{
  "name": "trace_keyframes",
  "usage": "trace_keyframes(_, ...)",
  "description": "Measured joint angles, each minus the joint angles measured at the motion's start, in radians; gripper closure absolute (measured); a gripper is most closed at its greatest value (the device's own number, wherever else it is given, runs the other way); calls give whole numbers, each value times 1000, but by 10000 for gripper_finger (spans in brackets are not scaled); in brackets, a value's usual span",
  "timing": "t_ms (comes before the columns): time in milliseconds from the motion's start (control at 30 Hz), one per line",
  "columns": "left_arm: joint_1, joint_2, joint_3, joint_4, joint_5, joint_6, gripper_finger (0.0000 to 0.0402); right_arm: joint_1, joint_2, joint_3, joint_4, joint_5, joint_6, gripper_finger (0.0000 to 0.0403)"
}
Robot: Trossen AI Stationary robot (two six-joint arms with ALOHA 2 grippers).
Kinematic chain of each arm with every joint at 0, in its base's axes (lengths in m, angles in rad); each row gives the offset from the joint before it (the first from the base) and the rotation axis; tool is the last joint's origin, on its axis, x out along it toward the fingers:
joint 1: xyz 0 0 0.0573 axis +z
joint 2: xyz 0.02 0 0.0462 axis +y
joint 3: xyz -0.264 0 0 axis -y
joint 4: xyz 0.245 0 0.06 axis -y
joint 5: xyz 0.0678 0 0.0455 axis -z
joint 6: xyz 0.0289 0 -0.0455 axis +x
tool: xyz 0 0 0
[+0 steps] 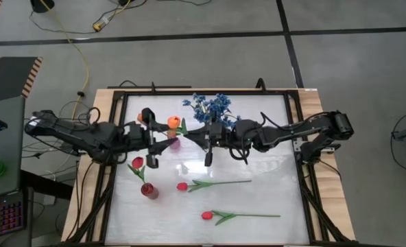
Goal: Sort flowers into vase by color
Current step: Put the orange tulip into the purple vase
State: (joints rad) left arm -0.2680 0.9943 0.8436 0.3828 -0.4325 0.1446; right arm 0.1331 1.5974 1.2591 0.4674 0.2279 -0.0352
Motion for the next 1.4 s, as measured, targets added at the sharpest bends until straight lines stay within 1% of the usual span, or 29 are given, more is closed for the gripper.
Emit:
trace_keyframes(167, 0, 74, 83, -57, -45, -20, 235, 0, 0, 0, 0, 0, 0, 356)
trace_keyframes(333, 0, 124, 132, -67, -100, -28, 235, 2, 0, 0, 5, -10, 0, 356)
trace_keyframes(433, 0, 133, 154, -84, -125, -31, 235, 3, 0, 0, 5, -21, -1, 356)
trace_keyframes(733, 0, 133, 159, -107, -129, -54, 240, 4, 0, 0, 18, -22, 0, 356)
trace_keyframes(833, 0, 133, 159, -117, -129, -55, 262, 4, 0, 0, 31, -22, 0, 356)
trace_keyframes(1000, 0, 133, 159, -119, -121, -56, 320, 4, 0, 0, 36, -22, 0, 356)
trace_keyframes(1200, 0, 133, 159, -122, -66, -47, 385, 4, 0, 0, 36, -22, 0, 356)
trace_keyframes(1267, 0, 133, 159, -122, -51, -40, 396, 4, 0, 0, 36, -22, 0, 356)
trace_keyframes(1400, 0, 133, 159, -122, -51, -36, 395, 4, 0, 0, 35, -22, 0, 356)
